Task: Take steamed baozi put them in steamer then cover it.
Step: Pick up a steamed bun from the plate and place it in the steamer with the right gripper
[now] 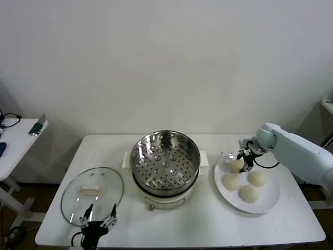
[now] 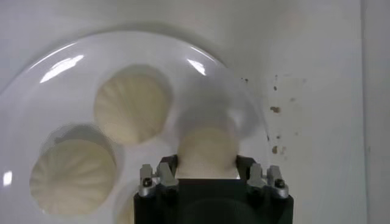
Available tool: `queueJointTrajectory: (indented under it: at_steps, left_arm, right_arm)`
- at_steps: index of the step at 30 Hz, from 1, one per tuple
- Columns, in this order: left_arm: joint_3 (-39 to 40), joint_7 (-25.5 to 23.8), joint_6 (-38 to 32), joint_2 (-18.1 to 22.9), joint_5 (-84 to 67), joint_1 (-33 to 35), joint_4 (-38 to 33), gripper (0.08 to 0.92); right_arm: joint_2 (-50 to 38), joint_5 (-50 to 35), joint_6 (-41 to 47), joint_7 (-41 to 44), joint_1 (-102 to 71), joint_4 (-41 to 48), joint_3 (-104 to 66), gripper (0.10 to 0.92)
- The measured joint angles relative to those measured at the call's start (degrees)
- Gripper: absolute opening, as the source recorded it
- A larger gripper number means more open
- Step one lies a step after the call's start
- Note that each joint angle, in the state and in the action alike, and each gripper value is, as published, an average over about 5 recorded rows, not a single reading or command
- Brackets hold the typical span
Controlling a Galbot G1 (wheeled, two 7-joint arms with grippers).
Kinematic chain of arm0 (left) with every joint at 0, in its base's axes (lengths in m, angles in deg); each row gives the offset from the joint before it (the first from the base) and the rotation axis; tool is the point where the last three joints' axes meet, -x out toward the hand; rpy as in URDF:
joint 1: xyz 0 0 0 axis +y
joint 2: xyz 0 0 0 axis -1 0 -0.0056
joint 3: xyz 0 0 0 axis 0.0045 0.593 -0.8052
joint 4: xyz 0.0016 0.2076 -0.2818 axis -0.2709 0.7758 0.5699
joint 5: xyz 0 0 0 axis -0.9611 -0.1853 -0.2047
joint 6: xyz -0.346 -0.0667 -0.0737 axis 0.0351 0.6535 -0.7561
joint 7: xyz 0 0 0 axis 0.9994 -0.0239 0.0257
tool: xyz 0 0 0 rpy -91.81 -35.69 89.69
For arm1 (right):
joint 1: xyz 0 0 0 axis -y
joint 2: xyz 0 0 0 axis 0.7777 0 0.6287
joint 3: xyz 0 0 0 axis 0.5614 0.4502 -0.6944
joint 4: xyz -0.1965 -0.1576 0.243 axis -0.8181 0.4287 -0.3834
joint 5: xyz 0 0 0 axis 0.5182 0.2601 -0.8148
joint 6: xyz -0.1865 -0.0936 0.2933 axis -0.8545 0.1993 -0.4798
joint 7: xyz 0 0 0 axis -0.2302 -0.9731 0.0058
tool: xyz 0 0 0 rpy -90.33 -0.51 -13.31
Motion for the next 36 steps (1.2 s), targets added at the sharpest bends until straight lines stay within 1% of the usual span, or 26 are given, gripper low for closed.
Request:
queueJointTrajectory:
  at_steps: [4, 9, 14, 19, 27, 31, 36]
  left_arm:
    - [-0.02, 0.29, -0.03, 0.01, 0.02, 0.09, -0.1, 0.823]
    - [0.06, 0.41, -0.05, -0.1, 0.16, 0.17, -0.2, 0.823]
    - [0.17, 0.45, -0.09, -0.3, 0.4, 0.15, -0.18, 0.823]
    - [0.14, 0.47, -0.1, -0.5, 0.44, 0.15, -0.32, 0.823]
    - [-0.05, 0.55, -0.22, -0.71, 0.44, 0.57, -0.94, 0.823]
    - [-0.33, 0.71, -0.49, -0.84, 0.43, 0.95, -1.12, 0.823]
    - [-0.4, 0.86, -0.64, -0.85, 0.45, 1.27, -1.48, 0.823]
  right_arm:
    - [-0.68, -1.6, -1.17, 0.7, 4.02, -1.96, 3.41, 0.628]
    - [-0.37, -5.28, -4.58, 1.07, 14.05, -6.34, 11.41, 0.628]
    - [1.61, -8.59, -10.08, 1.05, 26.31, -12.24, 19.45, 0.628]
    - [5.13, -9.49, -17.2, 0.59, 36.34, -18.7, 23.95, 0.628]
    - [12.71, -6.21, -27.73, -1.33, 42.48, -25.94, 25.74, 0.628]
    - [16.29, -2.18, -31.39, -2.96, 42.24, -26.87, 25.96, 0.628]
    - [19.3, 4.1, -34.78, -5.2, 39.78, -25.78, 25.91, 0.634]
